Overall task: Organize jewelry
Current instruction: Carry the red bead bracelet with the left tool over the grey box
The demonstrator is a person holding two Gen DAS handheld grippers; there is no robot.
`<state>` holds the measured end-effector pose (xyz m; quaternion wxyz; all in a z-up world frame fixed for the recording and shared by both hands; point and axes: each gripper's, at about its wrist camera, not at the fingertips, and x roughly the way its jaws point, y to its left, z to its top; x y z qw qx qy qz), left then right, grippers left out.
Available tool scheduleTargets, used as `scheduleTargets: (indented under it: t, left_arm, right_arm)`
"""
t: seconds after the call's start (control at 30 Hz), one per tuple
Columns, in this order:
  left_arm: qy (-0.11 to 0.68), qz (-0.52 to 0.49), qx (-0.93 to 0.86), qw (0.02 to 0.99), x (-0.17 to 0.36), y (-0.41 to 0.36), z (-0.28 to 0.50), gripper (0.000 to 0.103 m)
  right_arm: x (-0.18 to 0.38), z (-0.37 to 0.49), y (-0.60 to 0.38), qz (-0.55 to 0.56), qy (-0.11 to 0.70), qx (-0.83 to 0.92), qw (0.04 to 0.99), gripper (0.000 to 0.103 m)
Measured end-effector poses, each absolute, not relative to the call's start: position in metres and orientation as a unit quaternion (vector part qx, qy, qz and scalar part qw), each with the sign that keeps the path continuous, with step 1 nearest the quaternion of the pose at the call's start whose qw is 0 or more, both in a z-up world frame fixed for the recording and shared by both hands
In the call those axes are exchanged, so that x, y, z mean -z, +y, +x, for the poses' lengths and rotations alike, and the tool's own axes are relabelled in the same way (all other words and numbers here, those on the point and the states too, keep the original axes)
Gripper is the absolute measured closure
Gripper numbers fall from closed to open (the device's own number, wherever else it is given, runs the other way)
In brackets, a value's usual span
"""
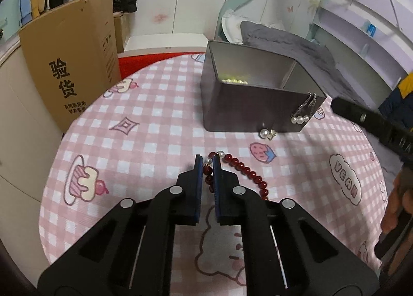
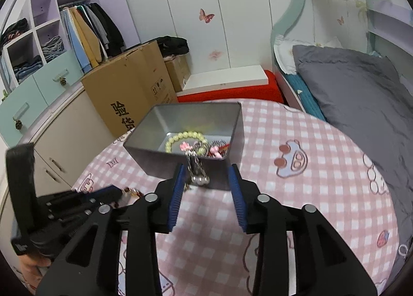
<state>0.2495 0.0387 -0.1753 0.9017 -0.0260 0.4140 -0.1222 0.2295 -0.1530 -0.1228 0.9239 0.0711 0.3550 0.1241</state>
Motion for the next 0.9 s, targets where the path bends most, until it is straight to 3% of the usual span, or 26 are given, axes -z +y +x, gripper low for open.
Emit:
scheduleTargets:
  t: [0.07,0.53,0.67,0.77,0.9]
  left_arm:
    - [0.415,-0.032,0.129,0.900,0.175,0.039,0.249,0.095]
    - [0.392,-0.049,0.152,0.906,0.155,0.043,0.242,0.095]
    - [0.391,-0.046,0.161,0.905,0.154,0.039,0.242,0.095]
    - [0.393,-0.044,0.165,0.904,0.155,0.037,0.243,0.095]
    - [0.392,-0.046,0.170,0.903,0.154,0.035,0.245,0.095]
  right_arm:
    - [0.128,0.230,-0.151,0.072,0.363,-0.122,0.921,0.064]
    - [0.154,0.249,-0.134,0.070,0.394,-0.110,0.910,0.064]
    - [0.152,0.253,-0.135,0.080,0.394,-0.111,0.909,0.074]
    - [0.150,0.255,-0.136,0.087,0.393,-0.115,0.908,0.093]
    - [0.146,0.256,-0.134,0.080,0.389,-0.116,0.910,0.097]
